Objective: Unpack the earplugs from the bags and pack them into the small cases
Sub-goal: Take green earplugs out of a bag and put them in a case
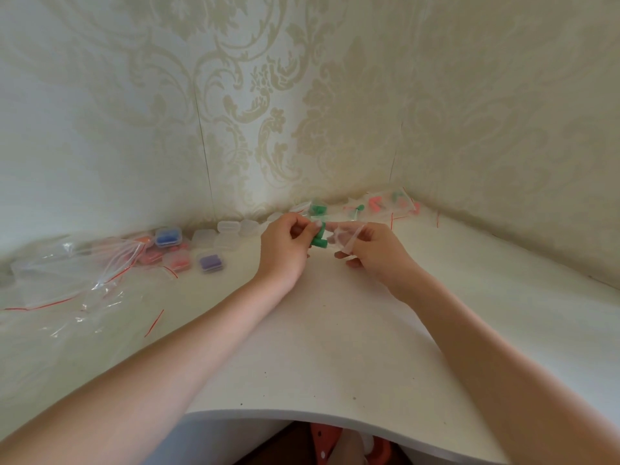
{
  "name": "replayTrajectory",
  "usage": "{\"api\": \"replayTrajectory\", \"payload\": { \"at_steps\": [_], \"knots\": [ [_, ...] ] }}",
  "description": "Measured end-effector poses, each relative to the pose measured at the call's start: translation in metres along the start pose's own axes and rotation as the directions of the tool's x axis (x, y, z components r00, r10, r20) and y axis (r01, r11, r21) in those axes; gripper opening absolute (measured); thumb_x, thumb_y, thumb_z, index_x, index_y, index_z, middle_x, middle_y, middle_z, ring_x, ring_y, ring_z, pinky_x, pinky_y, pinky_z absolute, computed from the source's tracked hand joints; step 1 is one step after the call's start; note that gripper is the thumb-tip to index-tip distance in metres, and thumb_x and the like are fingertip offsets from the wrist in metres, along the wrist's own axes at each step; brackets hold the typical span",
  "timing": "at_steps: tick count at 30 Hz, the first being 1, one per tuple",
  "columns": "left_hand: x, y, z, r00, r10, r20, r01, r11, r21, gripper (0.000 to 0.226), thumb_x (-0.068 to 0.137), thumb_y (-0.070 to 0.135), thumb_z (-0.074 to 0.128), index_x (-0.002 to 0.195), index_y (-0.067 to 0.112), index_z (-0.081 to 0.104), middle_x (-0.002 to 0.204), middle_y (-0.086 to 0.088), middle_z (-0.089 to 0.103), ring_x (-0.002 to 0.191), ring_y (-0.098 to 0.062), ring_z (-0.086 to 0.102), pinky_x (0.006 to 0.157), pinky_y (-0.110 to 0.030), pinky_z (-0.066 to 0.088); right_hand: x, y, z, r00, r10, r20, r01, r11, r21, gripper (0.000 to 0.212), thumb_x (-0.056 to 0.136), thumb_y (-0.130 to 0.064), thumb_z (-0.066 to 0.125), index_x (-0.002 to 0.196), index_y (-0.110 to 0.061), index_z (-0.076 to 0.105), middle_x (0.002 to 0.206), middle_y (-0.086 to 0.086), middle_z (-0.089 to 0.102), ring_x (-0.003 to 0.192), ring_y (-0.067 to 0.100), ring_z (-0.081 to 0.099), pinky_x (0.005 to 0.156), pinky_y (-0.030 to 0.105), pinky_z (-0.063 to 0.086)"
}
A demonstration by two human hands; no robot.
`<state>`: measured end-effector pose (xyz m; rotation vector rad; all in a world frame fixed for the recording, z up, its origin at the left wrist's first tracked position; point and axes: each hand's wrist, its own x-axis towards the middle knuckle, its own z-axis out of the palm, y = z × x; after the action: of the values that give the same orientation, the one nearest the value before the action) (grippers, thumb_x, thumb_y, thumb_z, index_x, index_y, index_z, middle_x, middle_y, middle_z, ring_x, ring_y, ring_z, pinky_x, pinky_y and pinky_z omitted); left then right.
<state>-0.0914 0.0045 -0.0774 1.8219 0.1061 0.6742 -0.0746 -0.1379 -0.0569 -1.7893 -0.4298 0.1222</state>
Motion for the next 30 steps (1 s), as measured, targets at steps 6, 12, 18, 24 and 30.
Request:
{"api": "replayTrajectory", "payload": {
  "at_steps": [6, 12, 18, 24, 30],
  "knots": [
    [-0.003, 0.004, 0.004, 0.986, -0.1, 0.136, 0.122, 0.979, -0.166, 0.013, 0.093, 0.008, 0.054, 0.088, 0.005, 0.066, 0.081, -0.009, 0.061, 0.072, -0.012, 0.058, 0.059, -0.018, 0.054, 0.003, 0.003, -0.003, 0.999, -0.026, -0.032, 0.026, 1.0, -0.011, 0.044, 0.092, 0.004, 0.043, 0.116, -0.028, 0.063, 0.083, -0.002, 0.059, 0.058, 0.011, 0.052, 0.053, 0.014, 0.047],
    [-0.005, 0.012, 0.002, 0.944, -0.245, 0.22, 0.315, 0.865, -0.391, 0.014, 0.087, -0.006, 0.057, 0.083, 0.005, 0.065, 0.081, -0.009, 0.062, 0.069, -0.012, 0.062, 0.069, -0.021, 0.058, 0.006, 0.002, -0.003, 1.0, -0.006, -0.003, 0.006, 1.0, -0.02, 0.037, 0.095, -0.007, 0.04, 0.112, -0.03, 0.063, 0.088, -0.002, 0.057, 0.063, 0.009, 0.053, 0.059, 0.024, 0.049],
    [-0.001, 0.009, 0.0, 0.922, -0.324, 0.211, 0.386, 0.803, -0.454, 0.014, 0.087, -0.004, 0.059, 0.078, 0.006, 0.063, 0.073, -0.007, 0.058, 0.064, -0.011, 0.058, 0.064, -0.022, 0.058, 0.006, 0.004, -0.006, 1.0, -0.028, -0.007, 0.028, 0.999, -0.041, 0.009, 0.097, -0.025, 0.051, 0.089, -0.02, 0.054, 0.097, 0.003, 0.058, 0.069, 0.013, 0.057, 0.058, 0.026, 0.049],
    [0.002, 0.006, 0.0, 0.92, -0.335, 0.204, 0.392, 0.782, -0.484, 0.014, 0.085, -0.008, 0.06, 0.082, 0.005, 0.056, 0.08, -0.013, 0.058, 0.066, -0.017, 0.063, 0.067, -0.025, 0.059, 0.008, 0.005, -0.005, 0.998, -0.036, 0.055, 0.044, 0.988, -0.145, 0.01, 0.097, -0.018, 0.049, 0.087, -0.018, 0.052, 0.088, 0.002, 0.059, 0.062, 0.011, 0.056, 0.055, 0.021, 0.043],
    [0.002, 0.004, 0.001, 0.917, -0.353, 0.186, 0.399, 0.79, -0.465, 0.022, 0.083, -0.009, 0.061, 0.078, 0.008, 0.049, 0.084, -0.015, 0.055, 0.062, -0.015, 0.066, 0.076, -0.031, 0.059, 0.008, 0.008, -0.006, 0.991, -0.097, 0.091, 0.117, 0.961, -0.251, 0.016, 0.094, -0.025, 0.055, 0.106, -0.022, 0.065, 0.085, 0.001, 0.063, 0.061, 0.01, 0.052, 0.054, 0.015, 0.042]
  ]
}}
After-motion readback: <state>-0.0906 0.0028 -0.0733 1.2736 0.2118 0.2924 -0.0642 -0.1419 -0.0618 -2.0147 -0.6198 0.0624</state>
